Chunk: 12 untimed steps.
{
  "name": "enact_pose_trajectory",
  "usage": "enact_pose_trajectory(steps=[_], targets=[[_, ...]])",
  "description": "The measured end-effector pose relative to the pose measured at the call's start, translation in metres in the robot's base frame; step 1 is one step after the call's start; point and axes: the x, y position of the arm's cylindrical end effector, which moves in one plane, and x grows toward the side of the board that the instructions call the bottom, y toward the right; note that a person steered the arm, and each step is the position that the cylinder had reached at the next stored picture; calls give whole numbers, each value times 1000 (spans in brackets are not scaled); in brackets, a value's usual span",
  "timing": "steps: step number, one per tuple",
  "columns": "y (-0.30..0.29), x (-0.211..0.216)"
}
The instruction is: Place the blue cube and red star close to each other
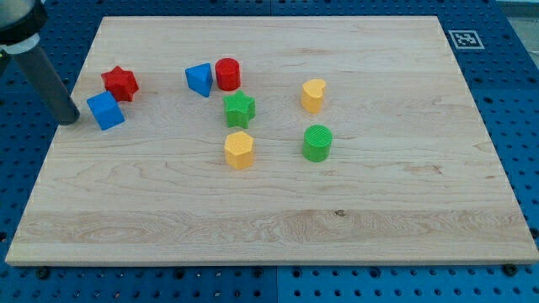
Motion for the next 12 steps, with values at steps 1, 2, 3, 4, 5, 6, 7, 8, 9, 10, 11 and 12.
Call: enact_pose_trajectory(steps=[1,2,3,4,5,6,7,8,9,10,11,12], targets=[[5,0],[4,0],[-12,-9],[-20,-18],[2,-18],[56,-15],[93,-2],[104,11],[83,13],[33,-3],[-20,-37],[-24,-65]])
